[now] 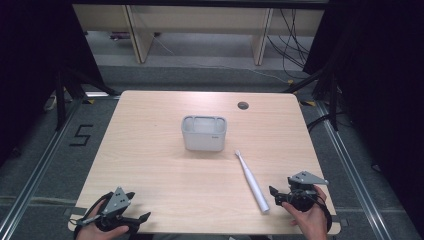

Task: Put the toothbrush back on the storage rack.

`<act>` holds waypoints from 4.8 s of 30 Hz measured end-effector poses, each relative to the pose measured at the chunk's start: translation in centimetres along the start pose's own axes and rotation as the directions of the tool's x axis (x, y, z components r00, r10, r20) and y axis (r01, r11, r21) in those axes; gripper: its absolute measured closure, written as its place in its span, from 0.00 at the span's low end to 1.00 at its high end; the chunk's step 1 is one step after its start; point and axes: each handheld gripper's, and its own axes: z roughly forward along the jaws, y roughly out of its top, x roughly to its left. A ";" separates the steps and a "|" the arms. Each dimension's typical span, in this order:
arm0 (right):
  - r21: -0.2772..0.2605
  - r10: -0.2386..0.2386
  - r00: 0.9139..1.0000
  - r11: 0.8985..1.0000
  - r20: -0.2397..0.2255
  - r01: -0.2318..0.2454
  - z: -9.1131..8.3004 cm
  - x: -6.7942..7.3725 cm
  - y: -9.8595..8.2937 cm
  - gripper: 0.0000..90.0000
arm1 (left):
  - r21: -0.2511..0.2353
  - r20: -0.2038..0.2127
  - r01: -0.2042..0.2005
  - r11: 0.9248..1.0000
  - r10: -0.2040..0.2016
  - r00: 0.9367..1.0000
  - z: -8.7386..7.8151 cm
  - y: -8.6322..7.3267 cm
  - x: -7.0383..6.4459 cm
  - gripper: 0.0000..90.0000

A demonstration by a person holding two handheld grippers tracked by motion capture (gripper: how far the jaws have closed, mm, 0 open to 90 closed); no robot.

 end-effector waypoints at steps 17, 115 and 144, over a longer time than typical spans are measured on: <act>0.032 -0.026 1.000 0.999 -0.008 0.027 0.0 0.2 0.8 0.36 | 0.004 -0.004 0.021 1.000 -0.021 1.000 0.1 -0.1 -0.1 0.17; 0.525 -0.220 0.941 0.786 -0.258 0.328 9.3 4.2 9.2 0.71 | -0.002 0.009 0.002 1.000 -0.002 1.000 0.0 0.1 0.0 0.17; 0.655 -0.330 0.899 0.618 -0.286 0.435 11.1 4.6 10.8 0.74 | -0.008 0.014 0.003 1.000 -0.003 1.000 0.1 0.1 -0.1 0.17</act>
